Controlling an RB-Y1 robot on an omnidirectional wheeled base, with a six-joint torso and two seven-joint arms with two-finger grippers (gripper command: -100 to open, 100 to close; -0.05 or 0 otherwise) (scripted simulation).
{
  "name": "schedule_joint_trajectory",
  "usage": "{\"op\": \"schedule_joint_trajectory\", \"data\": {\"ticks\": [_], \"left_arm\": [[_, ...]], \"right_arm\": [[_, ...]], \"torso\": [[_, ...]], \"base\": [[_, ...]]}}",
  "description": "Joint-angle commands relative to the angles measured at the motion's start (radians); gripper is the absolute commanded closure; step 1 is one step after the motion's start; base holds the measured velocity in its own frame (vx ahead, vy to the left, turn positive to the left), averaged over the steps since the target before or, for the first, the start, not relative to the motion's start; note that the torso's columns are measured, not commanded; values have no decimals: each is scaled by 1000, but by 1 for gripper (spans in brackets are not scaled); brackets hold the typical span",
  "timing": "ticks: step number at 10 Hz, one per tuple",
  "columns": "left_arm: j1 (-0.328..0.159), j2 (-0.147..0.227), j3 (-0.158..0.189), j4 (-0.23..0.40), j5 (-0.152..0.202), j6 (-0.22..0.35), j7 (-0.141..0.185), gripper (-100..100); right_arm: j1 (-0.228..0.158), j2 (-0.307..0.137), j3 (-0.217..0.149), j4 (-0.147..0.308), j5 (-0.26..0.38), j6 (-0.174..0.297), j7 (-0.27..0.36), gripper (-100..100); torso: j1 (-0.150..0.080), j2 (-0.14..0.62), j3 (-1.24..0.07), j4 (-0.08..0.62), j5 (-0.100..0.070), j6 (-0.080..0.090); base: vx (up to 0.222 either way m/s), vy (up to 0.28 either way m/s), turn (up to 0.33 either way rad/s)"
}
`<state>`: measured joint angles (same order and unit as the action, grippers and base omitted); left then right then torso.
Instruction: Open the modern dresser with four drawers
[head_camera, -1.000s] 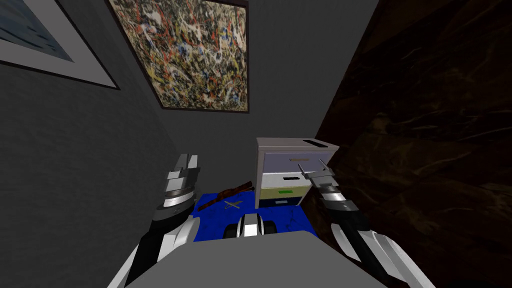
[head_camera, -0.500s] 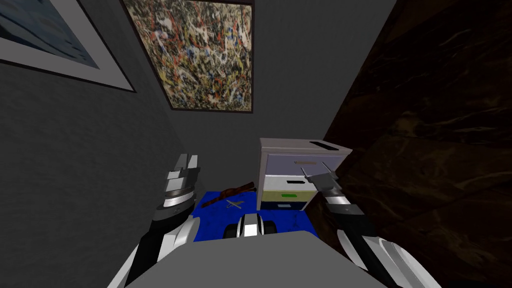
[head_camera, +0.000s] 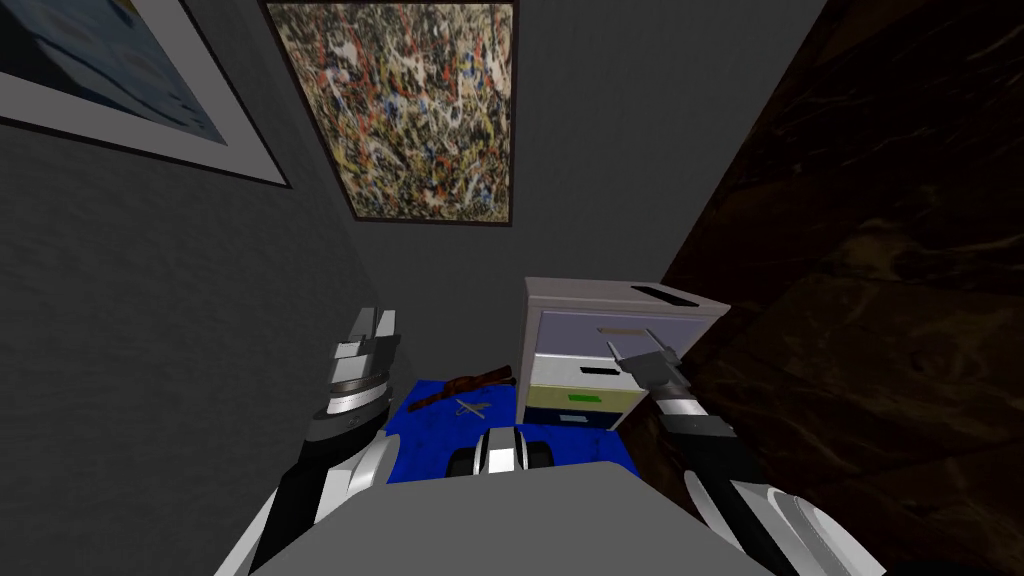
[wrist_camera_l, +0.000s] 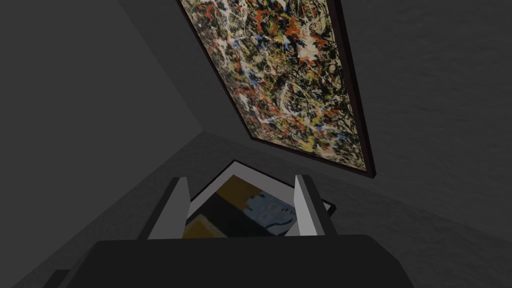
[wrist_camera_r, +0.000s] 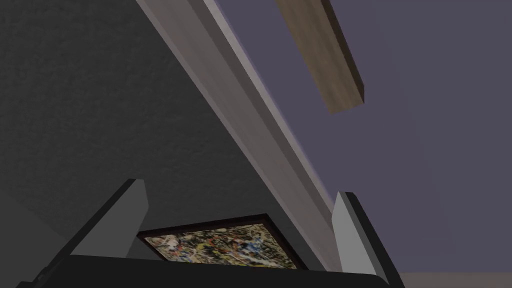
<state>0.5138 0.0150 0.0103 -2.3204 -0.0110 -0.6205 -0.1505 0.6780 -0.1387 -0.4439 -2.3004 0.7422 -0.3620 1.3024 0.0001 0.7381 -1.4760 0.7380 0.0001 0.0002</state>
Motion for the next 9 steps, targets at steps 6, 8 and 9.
{"op": "schedule_joint_trajectory", "data": {"ticks": [6,8,9], "left_arm": [[0,0,0,0,0,0,0,0],[0,0,0,0,0,0,0,0],[0,0,0,0,0,0,0,0]], "right_arm": [[51,13,-40,35,74,-2,174,-100],[72,18,-55,51,103,-4,238,-100],[81,21,-62,58,116,-5,265,-100]], "torso": [[0,-1,0,0,0,0],[0,0,0,0,0,0],[0,0,0,0,0,0]], "base": [[28,5,75],[39,5,88],[48,10,106]]}}
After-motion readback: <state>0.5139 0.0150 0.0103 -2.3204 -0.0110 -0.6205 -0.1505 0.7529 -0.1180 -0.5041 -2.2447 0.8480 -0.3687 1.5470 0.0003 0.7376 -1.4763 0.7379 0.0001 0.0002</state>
